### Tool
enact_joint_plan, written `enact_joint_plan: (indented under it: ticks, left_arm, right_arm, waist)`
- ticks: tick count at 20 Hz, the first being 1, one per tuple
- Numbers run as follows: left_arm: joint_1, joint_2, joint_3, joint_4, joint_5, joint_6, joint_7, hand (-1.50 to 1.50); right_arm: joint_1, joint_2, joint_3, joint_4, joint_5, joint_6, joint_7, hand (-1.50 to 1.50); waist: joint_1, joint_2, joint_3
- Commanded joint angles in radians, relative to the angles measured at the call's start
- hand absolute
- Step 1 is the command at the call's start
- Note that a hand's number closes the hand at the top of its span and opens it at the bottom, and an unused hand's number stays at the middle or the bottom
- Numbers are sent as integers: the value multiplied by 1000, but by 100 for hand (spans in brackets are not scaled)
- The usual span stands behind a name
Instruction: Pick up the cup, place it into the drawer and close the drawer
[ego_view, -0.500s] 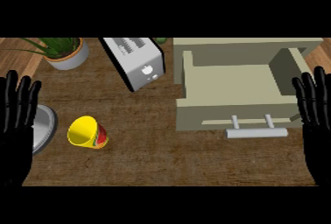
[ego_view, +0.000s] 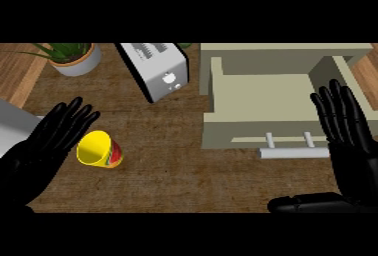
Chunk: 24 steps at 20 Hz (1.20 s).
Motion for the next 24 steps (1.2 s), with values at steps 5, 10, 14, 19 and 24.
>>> enact_joint_plan:
  ticks: [5,10,14,19,24]
  left_arm:
    - [-141,232,148,390,384,-320,67,-150]
    - [-209,195,166,671,193,-456,-39,-150]
    - [-300,159,183,836,-14,-472,-140,-150]
    - [-372,135,198,1015,-226,-468,-328,-150]
    - [-402,196,177,1211,-384,-479,-527,-150]
  right_arm:
    - [-121,-47,-60,109,-80,56,86,-150]
    - [-121,-10,-31,157,-31,47,28,-150]
    - [-159,-30,-46,192,-41,82,15,-150]
    - [-211,-35,-93,237,-52,81,3,-150]
    - [-210,-36,-79,170,-32,72,56,-150]
  waist:
    - [6,-4,2]
    - [6,-7,2]
    - [2,-6,1]
    - [1,-5,1]
    - [-4,-5,0]
